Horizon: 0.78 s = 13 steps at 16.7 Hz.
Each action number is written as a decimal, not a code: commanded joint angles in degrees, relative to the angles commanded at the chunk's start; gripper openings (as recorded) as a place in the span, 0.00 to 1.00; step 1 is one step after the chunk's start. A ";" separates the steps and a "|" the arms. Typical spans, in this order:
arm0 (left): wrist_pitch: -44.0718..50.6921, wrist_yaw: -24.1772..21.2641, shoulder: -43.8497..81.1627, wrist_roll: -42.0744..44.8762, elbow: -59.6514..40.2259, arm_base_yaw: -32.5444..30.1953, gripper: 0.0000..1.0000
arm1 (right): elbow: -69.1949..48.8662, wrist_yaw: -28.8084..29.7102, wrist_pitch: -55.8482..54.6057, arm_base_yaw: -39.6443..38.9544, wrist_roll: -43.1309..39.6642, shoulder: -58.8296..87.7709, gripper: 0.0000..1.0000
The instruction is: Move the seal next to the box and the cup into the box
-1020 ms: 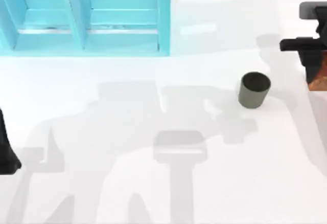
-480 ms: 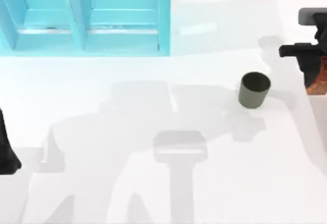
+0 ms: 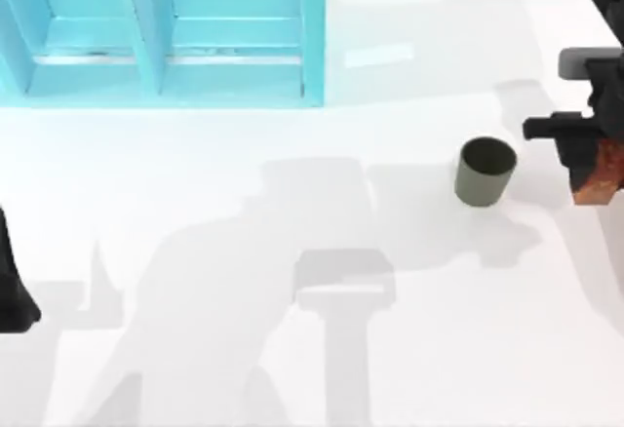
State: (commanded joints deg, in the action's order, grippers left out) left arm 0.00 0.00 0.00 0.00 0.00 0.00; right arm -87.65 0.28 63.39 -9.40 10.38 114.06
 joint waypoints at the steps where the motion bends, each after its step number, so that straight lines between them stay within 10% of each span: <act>1: 0.00 0.00 0.00 0.00 0.00 0.00 1.00 | 0.85 -0.02 -0.96 -0.01 0.02 0.21 0.00; 5: 0.00 0.00 0.00 0.00 0.00 0.00 1.00 | 1.21 -0.05 -1.35 0.00 0.03 0.34 0.00; 13: 0.00 0.00 0.00 0.00 0.00 0.00 1.00 | 1.21 -0.05 -1.35 0.00 0.03 0.34 0.60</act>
State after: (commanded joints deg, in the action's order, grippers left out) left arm 0.00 0.00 0.00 0.00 0.00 0.00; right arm -86.44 0.24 62.04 -9.41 10.41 114.39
